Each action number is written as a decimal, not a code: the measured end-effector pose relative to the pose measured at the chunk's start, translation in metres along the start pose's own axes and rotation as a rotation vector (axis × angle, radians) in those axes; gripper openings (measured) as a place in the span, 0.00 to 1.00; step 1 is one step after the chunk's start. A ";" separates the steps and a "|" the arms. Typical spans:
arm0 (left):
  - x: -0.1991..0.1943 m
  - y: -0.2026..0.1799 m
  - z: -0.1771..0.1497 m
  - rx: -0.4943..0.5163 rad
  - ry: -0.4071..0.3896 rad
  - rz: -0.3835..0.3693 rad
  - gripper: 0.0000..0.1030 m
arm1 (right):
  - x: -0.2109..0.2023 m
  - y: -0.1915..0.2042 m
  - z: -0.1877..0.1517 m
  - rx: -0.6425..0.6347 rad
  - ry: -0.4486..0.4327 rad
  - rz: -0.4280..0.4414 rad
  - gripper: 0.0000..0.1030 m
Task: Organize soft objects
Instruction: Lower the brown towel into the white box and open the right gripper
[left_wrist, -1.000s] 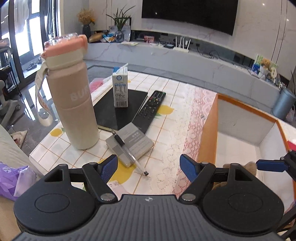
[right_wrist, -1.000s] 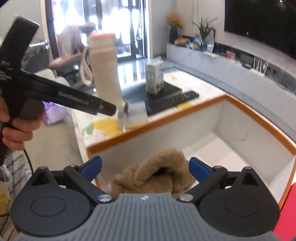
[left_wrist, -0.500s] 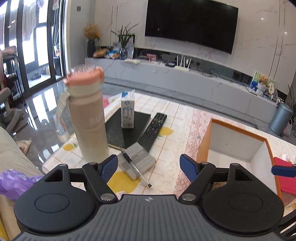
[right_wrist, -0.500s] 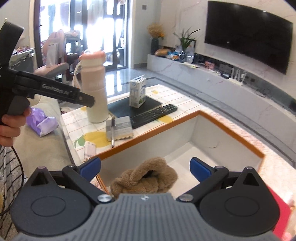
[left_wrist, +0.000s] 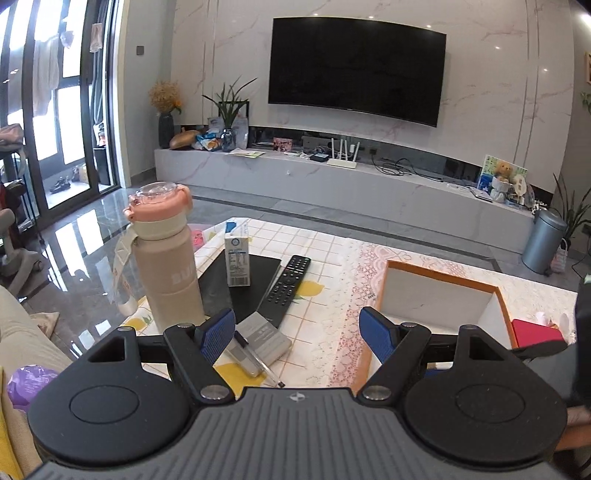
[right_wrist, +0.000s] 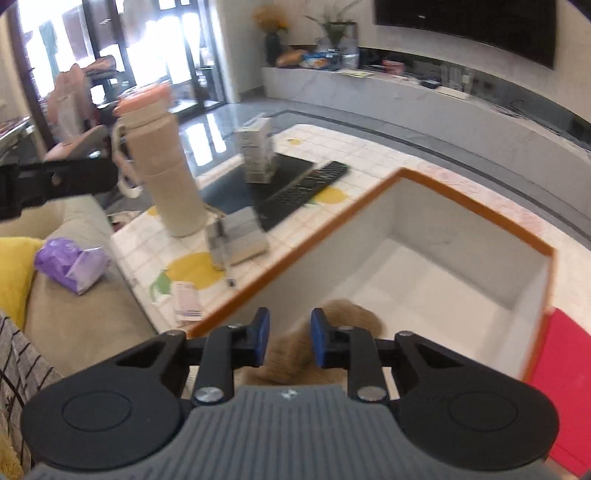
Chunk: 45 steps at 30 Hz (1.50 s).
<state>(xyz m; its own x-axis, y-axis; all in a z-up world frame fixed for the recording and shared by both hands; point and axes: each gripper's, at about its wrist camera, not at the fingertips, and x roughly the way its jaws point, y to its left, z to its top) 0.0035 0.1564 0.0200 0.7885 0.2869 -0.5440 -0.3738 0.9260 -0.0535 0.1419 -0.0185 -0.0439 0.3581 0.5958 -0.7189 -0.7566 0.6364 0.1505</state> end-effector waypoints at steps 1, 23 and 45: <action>0.002 0.002 0.000 -0.006 0.006 0.003 0.87 | 0.005 0.003 -0.001 -0.010 0.014 0.006 0.22; 0.017 0.012 -0.009 -0.018 0.056 0.031 0.87 | 0.060 -0.020 -0.020 0.079 0.153 0.001 0.24; -0.044 -0.015 0.008 -0.046 -0.060 -0.077 0.91 | -0.126 -0.030 -0.017 0.073 -0.145 -0.129 0.81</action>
<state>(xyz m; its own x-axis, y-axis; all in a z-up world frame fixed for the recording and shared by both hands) -0.0215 0.1320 0.0516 0.8431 0.2308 -0.4858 -0.3319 0.9340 -0.1323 0.1100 -0.1206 0.0311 0.5282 0.5682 -0.6310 -0.6596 0.7425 0.1164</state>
